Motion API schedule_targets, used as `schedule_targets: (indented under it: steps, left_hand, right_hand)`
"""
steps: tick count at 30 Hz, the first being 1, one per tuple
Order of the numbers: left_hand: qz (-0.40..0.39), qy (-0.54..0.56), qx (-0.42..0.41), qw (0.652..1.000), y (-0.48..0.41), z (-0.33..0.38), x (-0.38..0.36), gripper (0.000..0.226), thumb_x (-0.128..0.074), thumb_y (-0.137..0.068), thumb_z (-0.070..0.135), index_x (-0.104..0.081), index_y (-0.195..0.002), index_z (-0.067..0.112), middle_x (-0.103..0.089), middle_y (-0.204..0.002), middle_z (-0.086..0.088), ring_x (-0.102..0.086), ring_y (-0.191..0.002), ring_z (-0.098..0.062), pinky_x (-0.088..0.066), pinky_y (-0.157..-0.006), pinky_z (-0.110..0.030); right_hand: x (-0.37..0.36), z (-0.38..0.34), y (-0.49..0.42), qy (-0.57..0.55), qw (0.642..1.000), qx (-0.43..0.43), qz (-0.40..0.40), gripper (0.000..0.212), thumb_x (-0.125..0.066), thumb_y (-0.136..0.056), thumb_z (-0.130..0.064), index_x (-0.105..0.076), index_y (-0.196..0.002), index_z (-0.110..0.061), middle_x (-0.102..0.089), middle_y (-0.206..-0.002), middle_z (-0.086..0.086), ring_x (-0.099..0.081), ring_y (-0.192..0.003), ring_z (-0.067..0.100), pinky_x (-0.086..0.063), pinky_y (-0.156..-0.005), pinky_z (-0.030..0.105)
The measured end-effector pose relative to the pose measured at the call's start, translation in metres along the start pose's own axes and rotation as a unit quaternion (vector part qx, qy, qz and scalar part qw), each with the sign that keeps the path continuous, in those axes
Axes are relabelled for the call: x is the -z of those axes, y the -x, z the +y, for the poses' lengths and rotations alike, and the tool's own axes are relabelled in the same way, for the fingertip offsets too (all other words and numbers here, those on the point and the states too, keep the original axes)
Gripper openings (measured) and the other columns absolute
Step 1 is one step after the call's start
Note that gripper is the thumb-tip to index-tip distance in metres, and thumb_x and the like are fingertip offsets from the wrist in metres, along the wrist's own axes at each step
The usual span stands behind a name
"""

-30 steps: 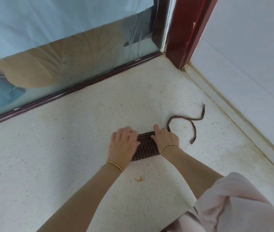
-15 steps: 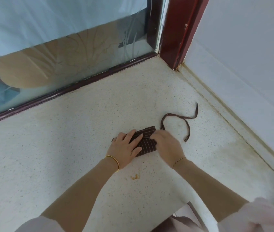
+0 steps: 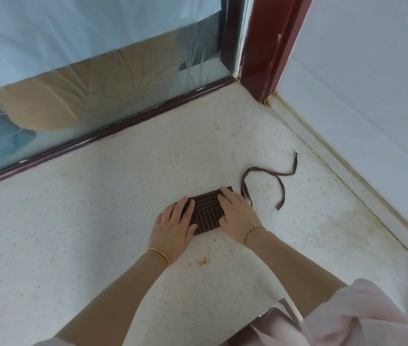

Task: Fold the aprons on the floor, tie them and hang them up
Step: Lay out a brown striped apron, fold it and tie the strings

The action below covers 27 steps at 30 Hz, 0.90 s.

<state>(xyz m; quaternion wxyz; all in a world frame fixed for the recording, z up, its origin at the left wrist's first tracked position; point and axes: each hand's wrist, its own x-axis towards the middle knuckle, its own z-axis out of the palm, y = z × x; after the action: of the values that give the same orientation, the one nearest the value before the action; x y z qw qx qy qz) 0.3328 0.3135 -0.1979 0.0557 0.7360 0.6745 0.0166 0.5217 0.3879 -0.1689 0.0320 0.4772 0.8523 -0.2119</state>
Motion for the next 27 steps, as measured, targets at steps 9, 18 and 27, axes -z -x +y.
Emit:
schedule_targets:
  steps: [9,18,27]
  left_hand:
    - [0.086,0.009,-0.071,0.994,-0.008,0.009,0.020,0.041,-0.044,-0.085,0.045,-0.065,-0.102,0.013,-0.059,-0.105,-0.005,-0.057,-0.088,-0.022,-0.049,-0.076,-0.036]
    - [-0.039,0.060,-0.055,0.996,-0.018,0.006,0.014,0.071,-0.087,-0.045,0.046,-0.053,-0.102,0.020,-0.053,-0.099,-0.004,-0.055,-0.083,-0.023,-0.053,-0.068,-0.033]
    - [-0.023,0.103,-0.083,0.991,-0.018,-0.004,0.017,0.047,-0.081,-0.058,0.024,-0.061,-0.099,0.011,-0.056,-0.101,-0.008,-0.055,-0.082,-0.025,-0.055,-0.068,-0.035]
  right_hand:
    - [-0.003,0.004,0.005,0.072,0.995,0.059,-0.032,0.070,-0.052,-0.086,-0.019,-0.022,-0.147,-0.002,-0.021,-0.150,0.011,-0.014,-0.142,0.026,-0.018,-0.116,0.030]
    - [-0.004,0.005,0.002,0.124,0.990,0.061,-0.008,0.069,-0.056,-0.084,-0.010,-0.026,-0.145,-0.001,-0.032,-0.142,0.015,-0.028,-0.135,0.031,-0.037,-0.107,0.037]
    - [-0.003,0.006,-0.003,0.104,0.992,0.071,0.026,0.050,-0.075,-0.061,-0.003,-0.060,-0.108,-0.008,-0.061,-0.102,0.009,-0.058,-0.097,0.028,-0.055,-0.070,0.039]
